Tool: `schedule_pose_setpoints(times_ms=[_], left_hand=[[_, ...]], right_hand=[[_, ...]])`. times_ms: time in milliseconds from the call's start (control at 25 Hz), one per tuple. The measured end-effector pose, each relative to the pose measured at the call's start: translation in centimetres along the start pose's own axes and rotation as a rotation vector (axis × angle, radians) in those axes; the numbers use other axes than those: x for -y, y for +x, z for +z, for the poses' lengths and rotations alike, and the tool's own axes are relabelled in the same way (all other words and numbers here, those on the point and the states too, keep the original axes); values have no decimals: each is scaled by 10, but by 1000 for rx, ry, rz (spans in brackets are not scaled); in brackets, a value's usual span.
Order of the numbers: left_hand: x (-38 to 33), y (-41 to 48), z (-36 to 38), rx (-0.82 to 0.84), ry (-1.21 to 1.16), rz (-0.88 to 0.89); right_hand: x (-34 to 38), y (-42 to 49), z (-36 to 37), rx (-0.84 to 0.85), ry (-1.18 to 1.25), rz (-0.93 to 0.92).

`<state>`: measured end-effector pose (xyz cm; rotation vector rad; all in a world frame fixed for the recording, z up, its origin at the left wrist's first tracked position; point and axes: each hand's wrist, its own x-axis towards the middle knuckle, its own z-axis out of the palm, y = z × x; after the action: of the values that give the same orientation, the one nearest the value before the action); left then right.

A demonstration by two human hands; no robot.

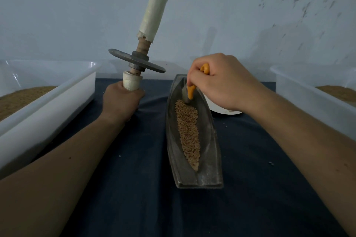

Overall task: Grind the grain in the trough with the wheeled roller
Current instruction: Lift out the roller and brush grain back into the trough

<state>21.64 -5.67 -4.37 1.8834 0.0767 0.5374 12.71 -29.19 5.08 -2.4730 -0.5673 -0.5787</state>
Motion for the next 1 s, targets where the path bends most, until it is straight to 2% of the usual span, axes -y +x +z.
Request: schedule_pose_setpoints(times_ms=[80,240,440,640,800,920,1000], left_hand=[[0,0,0,-4,5,-1],[-1,-1,1,-3,5,-3],[-1,-1,1,5,6,-5],[-2,-2,0,9,14,4],[-3,-2,-1,11,6,1],[-4,-3,-1,12,2,-1],[-5,-4,-2,17,0,-1]], right_hand=[[7,-2,2,-24,17,-3],[16,-5,9,121,-111,-33],[18,-3,2,-4,-62,-18],[14,-4,7,84,-105,18],[8,-2,5,-13,-44,57],[8,-5,7,79,-103,95],[9,-5,-2,108,-61,114]])
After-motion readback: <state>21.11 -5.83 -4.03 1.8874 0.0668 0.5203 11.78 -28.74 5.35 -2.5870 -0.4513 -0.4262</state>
